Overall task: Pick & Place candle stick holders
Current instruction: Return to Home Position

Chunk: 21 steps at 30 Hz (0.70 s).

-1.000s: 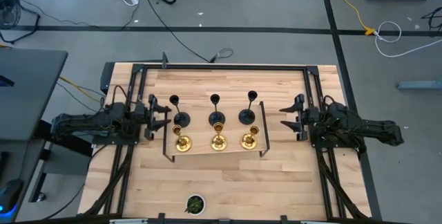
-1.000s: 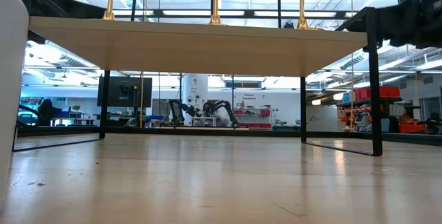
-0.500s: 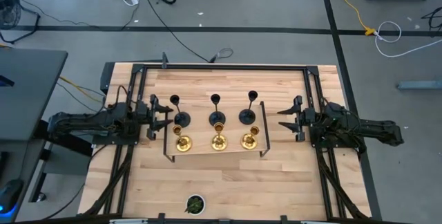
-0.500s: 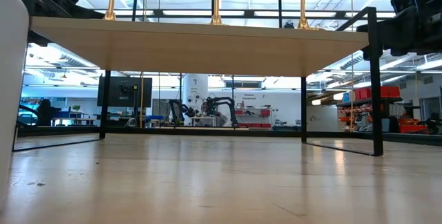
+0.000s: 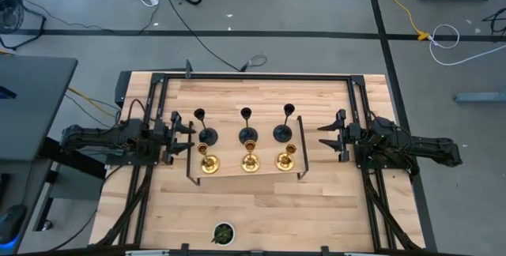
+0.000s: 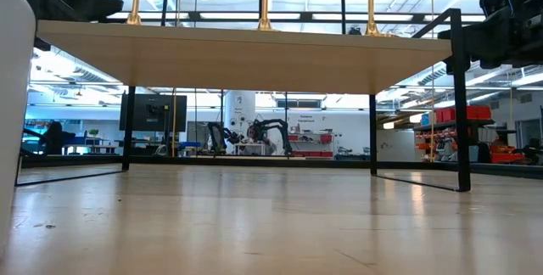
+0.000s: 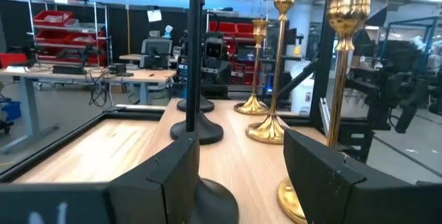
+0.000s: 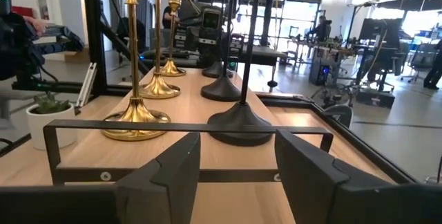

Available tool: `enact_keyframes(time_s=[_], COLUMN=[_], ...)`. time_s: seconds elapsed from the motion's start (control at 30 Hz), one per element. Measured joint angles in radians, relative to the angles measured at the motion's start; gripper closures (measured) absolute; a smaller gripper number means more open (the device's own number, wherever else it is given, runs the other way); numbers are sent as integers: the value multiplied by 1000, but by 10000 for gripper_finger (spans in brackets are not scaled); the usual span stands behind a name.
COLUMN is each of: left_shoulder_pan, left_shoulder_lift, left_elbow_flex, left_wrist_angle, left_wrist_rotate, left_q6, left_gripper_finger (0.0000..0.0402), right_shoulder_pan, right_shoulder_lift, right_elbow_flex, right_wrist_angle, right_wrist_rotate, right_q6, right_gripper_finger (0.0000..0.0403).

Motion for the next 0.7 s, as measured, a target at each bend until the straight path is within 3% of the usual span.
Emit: enact_keyframes(time_s=[0.7], left_shoulder_pan=[0], left_shoulder_lift=[2], left_elbow_flex=[0], left_wrist_angle=[8], left_wrist_rotate=[0], left_q6=[0], left_gripper_finger=[191], right_shoulder_pan=[0], right_shoulder_lift=[0], right_elbow_flex=[0], right_wrist_angle=[0], right_wrist_rotate=[0], right_q6=[0], right_gripper_finger=[216])
